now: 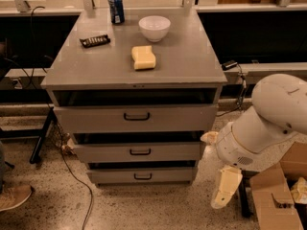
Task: Open bottom drawer
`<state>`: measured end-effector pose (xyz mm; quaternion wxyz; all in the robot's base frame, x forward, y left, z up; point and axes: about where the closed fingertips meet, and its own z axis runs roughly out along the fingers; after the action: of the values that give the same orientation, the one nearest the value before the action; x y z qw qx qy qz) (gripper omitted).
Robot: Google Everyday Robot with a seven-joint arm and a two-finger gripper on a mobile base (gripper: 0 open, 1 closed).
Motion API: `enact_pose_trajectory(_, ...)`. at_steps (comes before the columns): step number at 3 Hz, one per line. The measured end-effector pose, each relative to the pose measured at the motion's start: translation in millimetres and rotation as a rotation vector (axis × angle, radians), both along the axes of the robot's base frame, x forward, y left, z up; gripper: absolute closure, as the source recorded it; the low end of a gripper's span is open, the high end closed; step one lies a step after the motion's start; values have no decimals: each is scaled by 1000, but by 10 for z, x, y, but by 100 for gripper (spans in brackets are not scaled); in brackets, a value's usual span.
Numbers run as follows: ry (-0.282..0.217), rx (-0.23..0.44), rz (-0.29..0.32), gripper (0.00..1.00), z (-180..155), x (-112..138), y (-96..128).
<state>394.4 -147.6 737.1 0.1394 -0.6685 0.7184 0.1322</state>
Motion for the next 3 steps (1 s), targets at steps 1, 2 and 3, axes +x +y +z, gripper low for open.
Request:
enact_pose_trajectory(1, 0, 31, 68, 0, -479, 39, 74)
enact_pose_trajectory(2, -23, 90, 151, 0, -1235, 137, 261)
enact_pose_trajectory(3, -38, 193, 193, 0, -2101, 232, 503)
